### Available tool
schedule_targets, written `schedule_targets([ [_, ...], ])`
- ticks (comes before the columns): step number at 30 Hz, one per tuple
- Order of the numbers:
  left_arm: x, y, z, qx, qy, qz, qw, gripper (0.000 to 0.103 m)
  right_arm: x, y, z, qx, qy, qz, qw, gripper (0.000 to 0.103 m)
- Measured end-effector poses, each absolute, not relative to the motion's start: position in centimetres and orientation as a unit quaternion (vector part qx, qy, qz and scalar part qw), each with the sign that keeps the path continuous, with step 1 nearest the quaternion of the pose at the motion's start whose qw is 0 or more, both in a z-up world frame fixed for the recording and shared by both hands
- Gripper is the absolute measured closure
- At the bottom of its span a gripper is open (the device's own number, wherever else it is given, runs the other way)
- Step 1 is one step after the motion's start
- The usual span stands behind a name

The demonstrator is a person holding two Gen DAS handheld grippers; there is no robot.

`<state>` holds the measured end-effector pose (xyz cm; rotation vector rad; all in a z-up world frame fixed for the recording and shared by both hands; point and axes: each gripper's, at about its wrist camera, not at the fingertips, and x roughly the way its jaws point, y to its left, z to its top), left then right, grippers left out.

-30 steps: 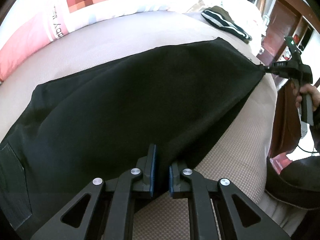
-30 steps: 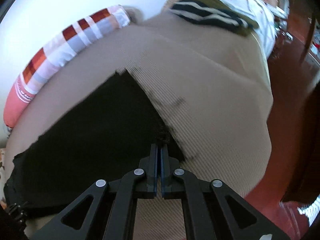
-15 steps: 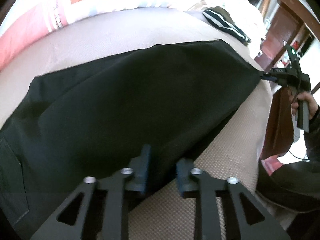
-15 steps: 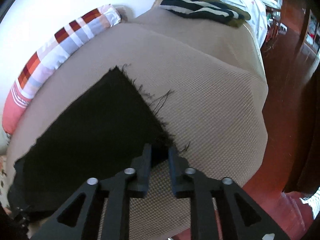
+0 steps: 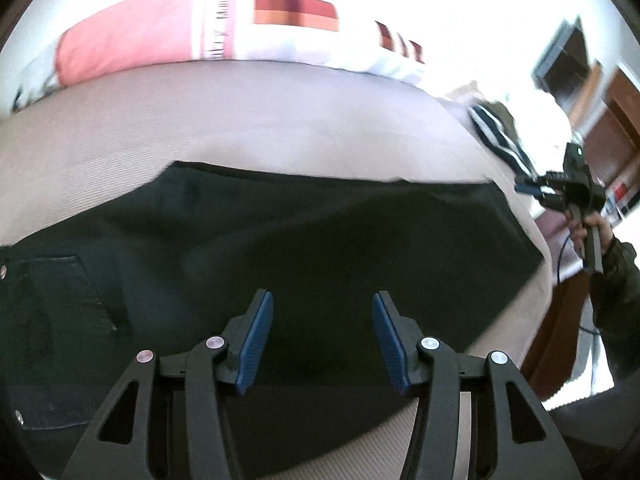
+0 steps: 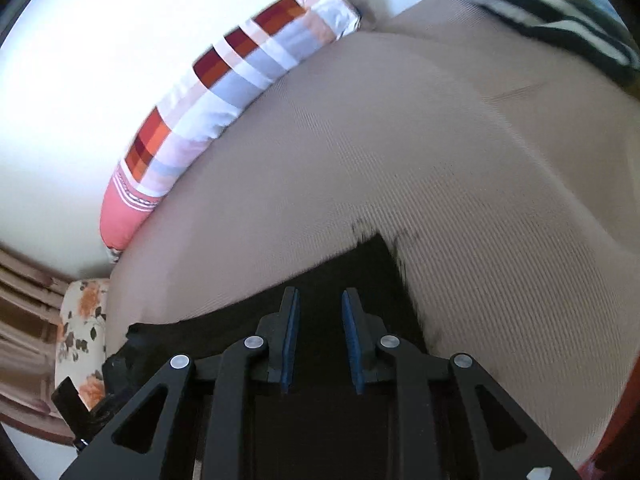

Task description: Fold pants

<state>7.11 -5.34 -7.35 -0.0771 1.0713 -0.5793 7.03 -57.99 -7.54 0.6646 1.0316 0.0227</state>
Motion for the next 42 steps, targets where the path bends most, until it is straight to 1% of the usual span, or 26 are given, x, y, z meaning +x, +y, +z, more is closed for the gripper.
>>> schedule_targets([
  [4,7.9,-4.7,-8.0,-0.056,0.511,-0.238,0.824,0.050,9.6,-59.4,-9.3,0.309,0.511,0.013,0.802,0.081],
  [10,8.7,-4.3,-9.2,-0.071,0.528,-0.218,0.818,0.050,10.6,-60.6,-10.9,0.317,0.525,0.032,0.789,0.081],
  [12,8.9,-4.5,-9.6,-0.070,0.532,-0.216,0.815,0.050,10.7,-60.4,-11.2,0.322,0.526,0.052,0.786,0.082],
  [21,9.6,-5.7,-10.7,-0.054,0.546,-0.213,0.808,0.050,9.0,-59.2,-10.5,0.280,0.513,0.108,0.804,0.082],
  [27,9.6,-6.2,-10.9,-0.045,0.548,-0.209,0.809,0.050,9.7,-60.0,-11.5,0.307,0.507,0.103,0.799,0.082],
  [28,9.7,-6.2,-11.0,-0.043,0.547,-0.209,0.809,0.050,9.8,-60.0,-11.4,0.309,0.503,0.101,0.801,0.084],
  [29,9.6,-6.2,-11.0,-0.043,0.547,-0.208,0.810,0.050,9.9,-59.8,-11.3,0.304,0.499,0.101,0.805,0.097],
  [32,9.7,-6.2,-11.0,-0.045,0.547,-0.207,0.810,0.050,9.6,-58.2,-9.7,0.264,0.482,0.095,0.830,0.098],
  [38,9.8,-6.4,-10.3,-0.048,0.529,-0.202,0.823,0.050,7.0,-56.8,-5.5,0.226,0.397,0.014,0.890,0.101],
  [40,10.0,-6.6,-10.2,-0.046,0.521,-0.203,0.828,0.050,7.2,-56.0,-5.7,0.207,0.394,-0.011,0.895,0.101],
  [42,10.3,-6.9,-10.5,-0.043,0.522,-0.203,0.828,0.050,7.9,-56.0,-7.0,0.206,0.409,-0.029,0.889,0.101],
])
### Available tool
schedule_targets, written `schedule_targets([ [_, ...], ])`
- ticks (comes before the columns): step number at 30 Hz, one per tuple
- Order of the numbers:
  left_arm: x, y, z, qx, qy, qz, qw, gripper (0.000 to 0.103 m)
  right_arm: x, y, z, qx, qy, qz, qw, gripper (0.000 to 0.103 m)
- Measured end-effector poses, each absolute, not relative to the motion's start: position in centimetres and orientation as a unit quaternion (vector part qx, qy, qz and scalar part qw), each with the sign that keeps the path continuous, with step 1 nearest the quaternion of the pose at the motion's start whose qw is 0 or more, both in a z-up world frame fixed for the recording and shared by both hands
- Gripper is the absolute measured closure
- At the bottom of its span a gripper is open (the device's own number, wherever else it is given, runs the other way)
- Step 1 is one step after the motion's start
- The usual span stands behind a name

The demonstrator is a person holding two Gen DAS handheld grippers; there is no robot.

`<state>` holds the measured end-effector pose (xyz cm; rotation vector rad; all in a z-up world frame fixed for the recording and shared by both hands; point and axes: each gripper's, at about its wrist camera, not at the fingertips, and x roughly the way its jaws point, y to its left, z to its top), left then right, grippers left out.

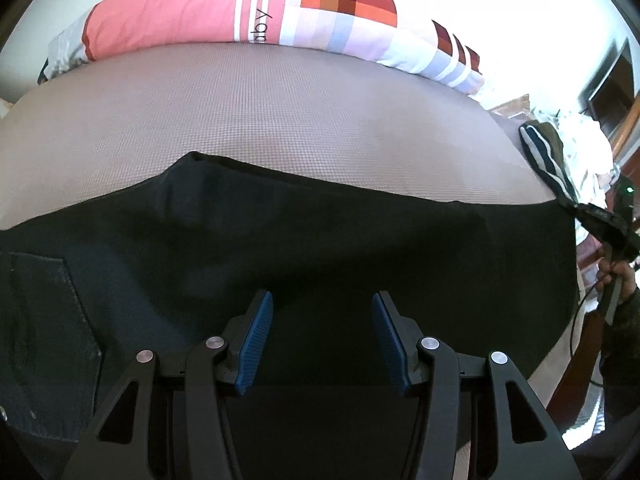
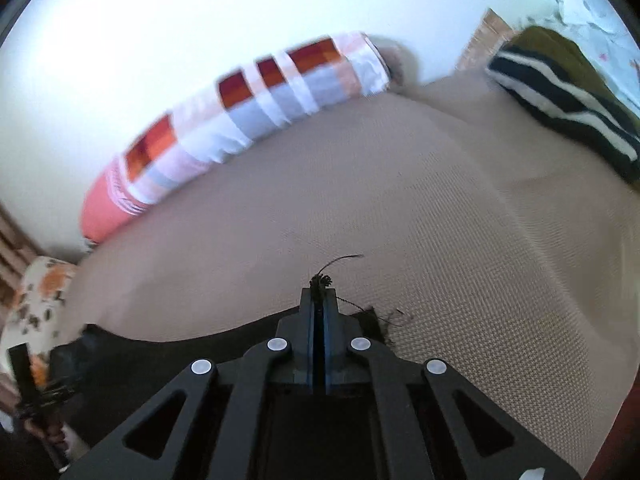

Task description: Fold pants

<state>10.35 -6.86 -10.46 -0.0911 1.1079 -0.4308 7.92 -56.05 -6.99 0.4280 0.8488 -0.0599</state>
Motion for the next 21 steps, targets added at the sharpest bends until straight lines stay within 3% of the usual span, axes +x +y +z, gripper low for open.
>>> schedule_targets([
  [7,11.6,-6.7,-11.4,-0.039,0.517,-0.199,0.832,0.050,9.2,-56.0,-10.8,0.201,0.446,-0.071,0.869,0.100],
  [9,12.0,-6.9,-11.5,-0.031,0.516,-0.198,0.833,0.050,9.2,-56.1,-10.8,0.213,0.451,-0.089,0.862,0.095],
  [12,12.5,-7.1,-11.4,-0.026,0.514,-0.196,0.834,0.050,9.1,-56.3,-9.9,0.220,0.459,-0.109,0.854,0.083],
  [16,12.3,-5.3,-10.0,-0.051,0.502,-0.193,0.842,0.050,7.9,-54.8,-6.5,0.200,0.437,-0.122,0.868,0.083],
  [21,11.5,-1.0,-8.2,-0.048,0.473,-0.158,0.865,0.050,9.3,-47.3,-3.4,0.158,0.444,-0.012,0.882,0.083],
])
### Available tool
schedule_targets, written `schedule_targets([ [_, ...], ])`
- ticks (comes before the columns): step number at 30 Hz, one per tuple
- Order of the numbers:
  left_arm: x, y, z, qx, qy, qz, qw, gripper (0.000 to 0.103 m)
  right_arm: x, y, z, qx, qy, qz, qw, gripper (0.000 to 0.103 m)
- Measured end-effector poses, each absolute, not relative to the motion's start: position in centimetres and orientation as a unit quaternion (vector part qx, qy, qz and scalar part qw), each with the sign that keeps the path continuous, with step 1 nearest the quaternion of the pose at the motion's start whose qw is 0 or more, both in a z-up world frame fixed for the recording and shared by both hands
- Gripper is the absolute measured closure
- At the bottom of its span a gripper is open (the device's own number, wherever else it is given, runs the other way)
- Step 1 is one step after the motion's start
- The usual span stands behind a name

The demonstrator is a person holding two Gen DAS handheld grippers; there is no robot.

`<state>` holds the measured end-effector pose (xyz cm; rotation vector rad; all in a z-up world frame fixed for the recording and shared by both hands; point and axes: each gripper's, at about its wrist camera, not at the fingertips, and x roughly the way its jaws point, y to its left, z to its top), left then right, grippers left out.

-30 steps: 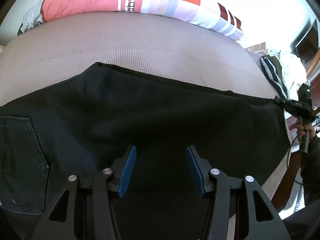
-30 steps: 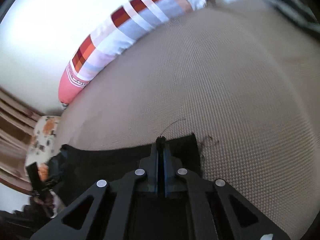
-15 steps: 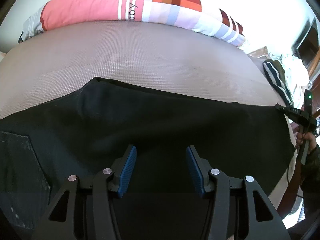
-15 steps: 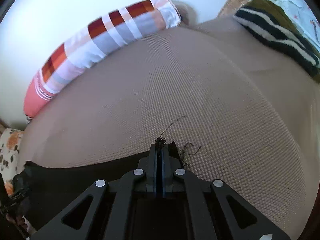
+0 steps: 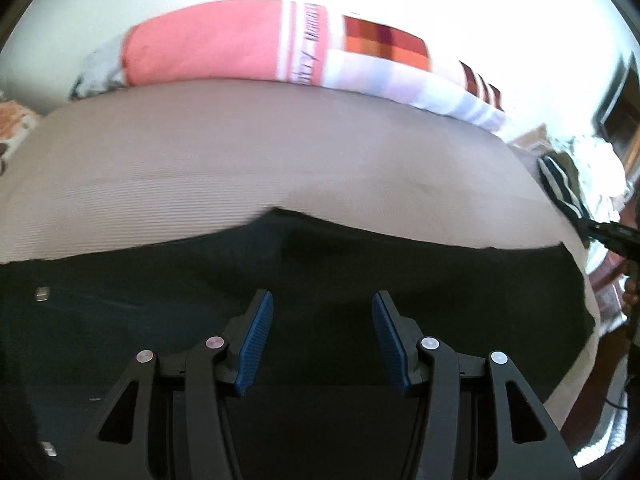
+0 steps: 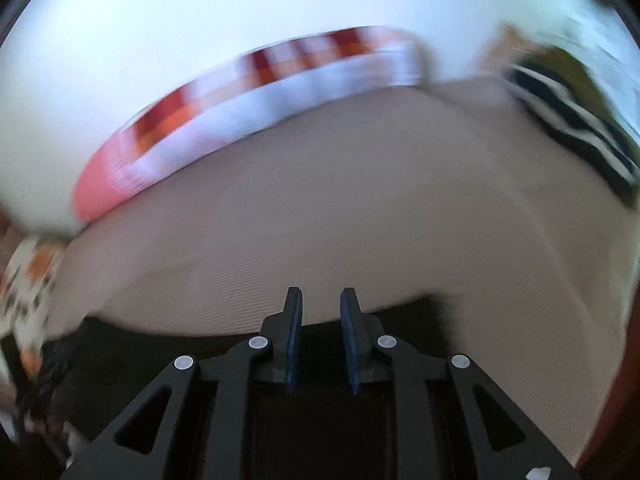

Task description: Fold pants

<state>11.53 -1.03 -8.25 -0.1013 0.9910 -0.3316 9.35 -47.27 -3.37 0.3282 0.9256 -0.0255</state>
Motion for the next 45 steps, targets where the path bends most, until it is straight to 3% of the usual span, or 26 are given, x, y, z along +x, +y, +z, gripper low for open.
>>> schedule_targets([
  [7,10.1,6.5,-7.4,-0.050,0.464,-0.089,0.880,0.050,14.8,-29.9,-5.0,0.088,0.494,0.208,0.839,0.083],
  [11,9.8,10.6,-7.6,-0.069,0.465,-0.058,0.881,0.050,17.6,-21.2,-6.7,0.045,0.520,0.289,0.802,0.072],
  [18,9.9,14.3,-8.8,-0.104,0.473,-0.055,0.873,0.050,21.3,-11.0,-9.3,-0.027,0.551,0.360,0.752,0.067],
  [22,9.9,14.4,-8.9,-0.106,0.471,-0.064,0.873,0.050,22.6,-8.3,-11.1,-0.044,0.571,0.380,0.726,0.064],
  [24,9.8,14.6,-8.9,-0.110,0.470,-0.069,0.873,0.050,22.9,-7.6,-11.5,-0.048,0.572,0.391,0.720,0.076],
  [25,9.8,14.7,-8.9,-0.114,0.470,-0.072,0.872,0.050,22.9,-7.6,-11.3,-0.047,0.563,0.398,0.722,0.092],
  [31,9.9,15.1,-9.0,-0.123,0.466,-0.080,0.873,0.050,23.2,-7.3,-11.6,-0.052,0.542,0.364,0.756,0.098],
  [36,10.0,13.9,-8.9,-0.079,0.470,-0.069,0.877,0.050,23.7,-7.4,-12.2,-0.038,0.535,0.333,0.775,0.092],
  [38,10.0,13.0,-8.1,-0.059,0.466,-0.071,0.880,0.050,23.5,-8.0,-11.3,-0.026,0.531,0.317,0.786,0.076],
  [45,11.0,7.5,-5.6,-0.019,0.434,-0.153,0.888,0.050,19.3,-14.9,-6.3,-0.005,0.493,0.222,0.841,0.071],
])
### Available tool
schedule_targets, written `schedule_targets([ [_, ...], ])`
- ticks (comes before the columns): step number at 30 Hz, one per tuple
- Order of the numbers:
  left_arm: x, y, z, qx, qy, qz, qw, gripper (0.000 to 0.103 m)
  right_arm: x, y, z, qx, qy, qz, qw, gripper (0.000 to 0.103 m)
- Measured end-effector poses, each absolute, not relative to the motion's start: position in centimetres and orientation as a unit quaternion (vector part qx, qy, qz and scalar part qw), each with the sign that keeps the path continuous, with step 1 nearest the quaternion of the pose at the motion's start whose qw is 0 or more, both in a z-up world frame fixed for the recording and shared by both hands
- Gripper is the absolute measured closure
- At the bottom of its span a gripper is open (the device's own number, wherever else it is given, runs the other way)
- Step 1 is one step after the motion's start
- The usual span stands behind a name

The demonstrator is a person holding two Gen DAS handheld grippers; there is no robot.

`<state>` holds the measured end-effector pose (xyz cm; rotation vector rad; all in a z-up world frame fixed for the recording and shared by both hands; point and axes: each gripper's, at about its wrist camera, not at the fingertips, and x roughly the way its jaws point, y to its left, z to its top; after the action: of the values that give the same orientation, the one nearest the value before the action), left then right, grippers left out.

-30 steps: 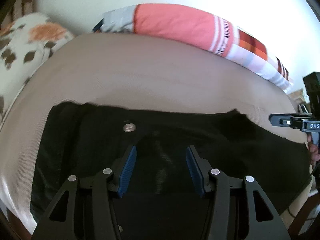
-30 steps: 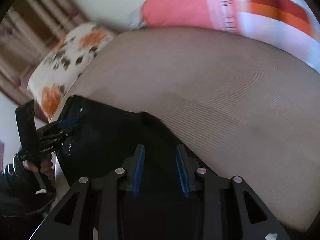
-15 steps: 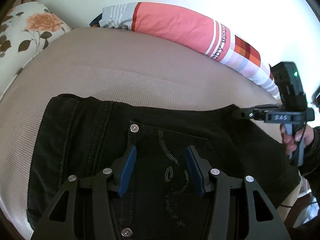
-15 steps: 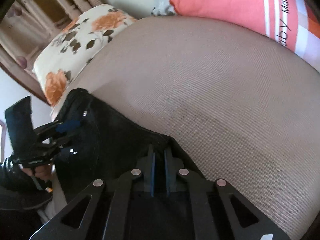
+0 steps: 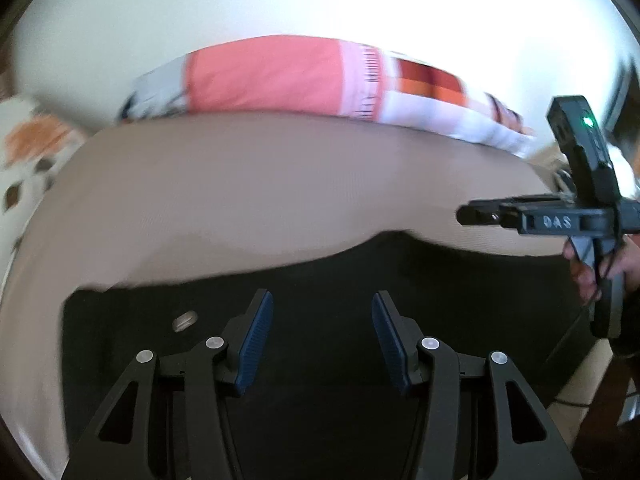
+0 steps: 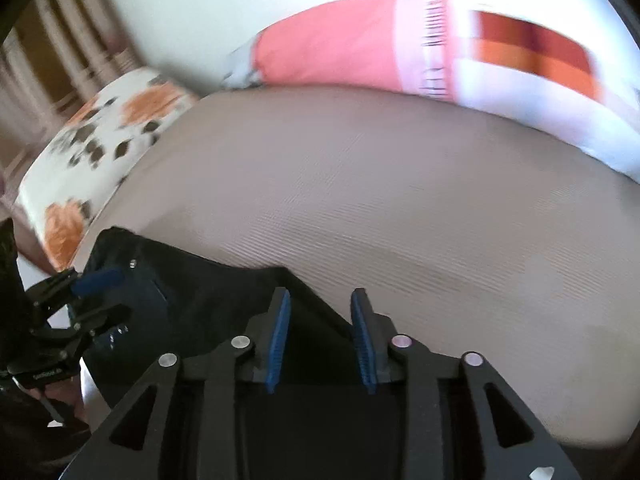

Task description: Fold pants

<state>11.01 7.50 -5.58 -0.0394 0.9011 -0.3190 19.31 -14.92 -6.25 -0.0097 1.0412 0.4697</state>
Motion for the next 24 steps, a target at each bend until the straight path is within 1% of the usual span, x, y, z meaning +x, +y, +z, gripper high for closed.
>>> schedule_targets([
  [4,12.5,3.3,-6.4,-0.002,0.439,-0.210,0.874,0.050,15.7,-19.6,-5.9,-0.028,0.503,0.128,0.855,0.069],
  [10,14.6,-0.6,-8.9,0.005,0.467,-0.250,0.848,0.050,12.4,-23.7,-8.6,-0.026,0.536,0.050,0.843,0.069],
  [17,17.0,-1.0,-11.1,0.013,0.480,-0.222,0.849,0.051,13.3,-24.5,-10.8,-0.009,0.525,0.020,0.851,0.070],
  [19,17.9,-1.1,-11.9,0.018,0.491,-0.214,0.844,0.051,13.5,-24.2,-10.8,-0.014,0.516,0.019,0.856,0.069],
  [24,17.9,-1.3,-12.0,0.030,0.485,-0.208,0.849,0.051,14.0,-24.2,-10.9,-0.013,0.511,0.021,0.859,0.068],
])
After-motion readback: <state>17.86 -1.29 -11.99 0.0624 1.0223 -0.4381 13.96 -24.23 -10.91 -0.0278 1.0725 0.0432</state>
